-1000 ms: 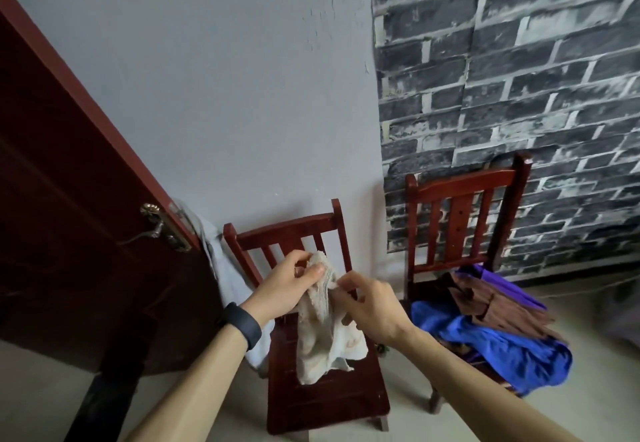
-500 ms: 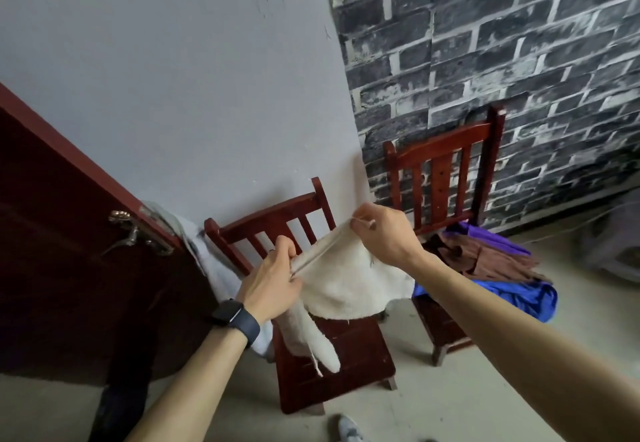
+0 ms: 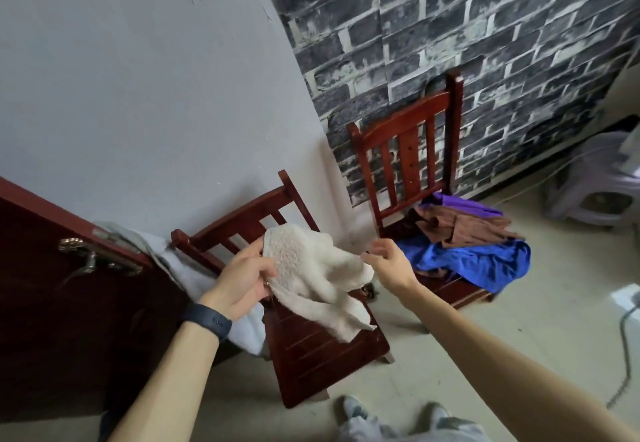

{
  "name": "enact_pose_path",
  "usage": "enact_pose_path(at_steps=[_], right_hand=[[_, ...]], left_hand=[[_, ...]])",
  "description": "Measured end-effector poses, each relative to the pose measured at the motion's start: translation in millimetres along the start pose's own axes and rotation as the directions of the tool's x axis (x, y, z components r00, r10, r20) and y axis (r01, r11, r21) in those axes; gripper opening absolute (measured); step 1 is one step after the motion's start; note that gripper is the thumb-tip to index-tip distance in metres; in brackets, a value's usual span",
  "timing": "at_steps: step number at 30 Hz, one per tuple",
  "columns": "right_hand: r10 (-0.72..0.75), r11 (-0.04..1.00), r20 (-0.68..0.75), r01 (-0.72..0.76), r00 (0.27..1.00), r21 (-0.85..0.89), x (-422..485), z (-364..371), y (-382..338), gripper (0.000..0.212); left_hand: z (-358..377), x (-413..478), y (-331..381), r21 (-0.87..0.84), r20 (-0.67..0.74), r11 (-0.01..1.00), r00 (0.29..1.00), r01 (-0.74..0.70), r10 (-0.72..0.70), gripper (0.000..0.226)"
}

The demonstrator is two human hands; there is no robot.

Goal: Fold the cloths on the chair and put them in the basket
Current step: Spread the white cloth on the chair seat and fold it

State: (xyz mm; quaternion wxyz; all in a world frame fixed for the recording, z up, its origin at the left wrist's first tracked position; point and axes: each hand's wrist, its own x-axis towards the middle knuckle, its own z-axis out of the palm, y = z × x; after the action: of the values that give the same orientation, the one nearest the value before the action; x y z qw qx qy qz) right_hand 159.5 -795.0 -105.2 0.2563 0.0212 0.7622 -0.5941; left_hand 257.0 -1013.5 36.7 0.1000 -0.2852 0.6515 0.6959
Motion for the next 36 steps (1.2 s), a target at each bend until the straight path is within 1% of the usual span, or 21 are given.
enact_pose_path(at_steps=[1,2,5,7,9,11,13,15,16,17,18,20,23,26,27,30,32,33,35,36], right_hand=[[0.06,0.998,0.033,-0.061,0.998,0.005,-1.4,-4.8,18.6,0.042],[0.115,0.993,0.095,-0.117,0.989,0.01,-3.2,-7.8,32.9,0.043],[0.266,0.956,0.235,-0.287,0.935,0.06,-2.0,-7.0,60.6,0.045],[0.295,0.918,0.358,-0.367,0.886,0.15,7.6,-2.0,68.8,0.055],[0.353,0.857,0.439,-0.474,0.827,0.204,11.5,3.4,61.1,0.067],[0.361,0.818,0.536,-0.535,0.763,0.212,13.0,8.4,51.9,0.06],[0.341,0.806,0.62,-0.559,0.707,0.194,13.2,15.6,45.6,0.051],[0.349,0.803,0.621,-0.565,0.702,0.189,14.2,27.5,40.6,0.03],[0.363,0.808,0.573,-0.555,0.735,0.2,15.9,32.6,39.2,0.025],[0.373,0.828,0.501,-0.524,0.781,0.2,16.9,34.9,38.7,0.024],[0.358,0.866,0.427,-0.466,0.831,0.18,17.6,34.8,37.8,0.023],[0.249,0.938,0.315,-0.309,0.916,0.156,15.9,27.7,31.8,0.025],[0.117,0.987,0.204,-0.137,0.972,0.087,14.1,8.2,17.1,0.025],[-0.01,0.999,0.167,0.003,0.986,0.046,16.9,-12.7,1.6,0.017],[-0.044,0.999,0.154,0.041,0.987,0.025,18.1,-19.6,-3.6,0.018],[-0.135,0.982,0.1,0.146,0.986,-0.121,24.3,-37.3,-18.2,0.032],[-0.193,0.949,0.071,0.204,0.979,-0.24,25.8,-46.0,-32.4,0.041],[-0.215,0.933,0.073,0.227,0.974,-0.28,26.1,-49.2,-40.1,0.042],[-0.226,0.921,0.1,0.246,0.969,-0.302,27.9,-54.0,-52.4,0.042],[-0.214,0.928,0.12,0.24,0.97,-0.285,30.5,-55.6,-56.6,0.042]], left_hand=[[2.2,-1.1,0.9,-0.024,0.013,1.0,1.0,0.002,-0.002,0.066],[3.7,-2.1,1.2,-0.039,0.024,0.999,1.0,0.01,-0.009,0.067],[11.1,-7.1,1.7,-0.069,0.048,0.997,0.999,0.019,-0.016,0.067],[16.0,-8.6,1.7,-0.065,0.061,0.998,0.998,0.023,-0.02,0.067],[20.0,-10.8,2.6,-0.047,0.088,0.998,0.996,0.028,-0.024,0.067],[21.5,-13.5,3.5,-0.028,0.112,0.999,0.993,0.029,-0.026,0.067],[21.6,-17.5,5.4,-0.02,0.122,0.999,0.992,0.029,-0.027,0.066],[16.8,-20.4,5.8,-0.003,0.106,1.0,0.994,0.031,-0.03,0.064],[13.0,-21.2,5.5,0.015,0.089,0.999,0.995,0.032,-0.034,0.061],[8.0,-21.4,4.4,0.043,0.06,0.999,0.998,0.032,-0.035,0.055],[2.1,-21.7,2.4,0.082,0.018,0.996,0.999,0.033,-0.034,0.048],[-10.9,-21.5,-4.6,0.13,-0.086,0.991,0.996,0.039,-0.028,0.034],[-25.9,-20.1,-21.1,0.124,-0.206,0.992,0.979,0.031,-0.005,0.025],[-40.5,-15.2,-46.1,0.119,-0.325,0.992,0.946,0.032,0.009,0.026],[-44.8,-14.2,-54.2,0.126,-0.355,0.991,0.935,0.039,0.009,0.027],[-52.0,-10.1,-72.0,0.134,-0.427,0.99,0.904,0.045,0.017,0.024],[-52.1,-8.6,-75.7,0.08,-0.48,0.997,0.877,0.01,0.03,0.02],[-52.9,-5.8,-78.0,0.057,-0.501,0.998,0.864,-0.014,0.04,0.024],[-51.6,-0.2,-81.9,0.018,-0.535,0.998,0.843,-0.057,0.058,0.029],[-49.6,2.6,-83.0,-0.007,-0.552,0.997,0.832,-0.079,0.063,0.03]])
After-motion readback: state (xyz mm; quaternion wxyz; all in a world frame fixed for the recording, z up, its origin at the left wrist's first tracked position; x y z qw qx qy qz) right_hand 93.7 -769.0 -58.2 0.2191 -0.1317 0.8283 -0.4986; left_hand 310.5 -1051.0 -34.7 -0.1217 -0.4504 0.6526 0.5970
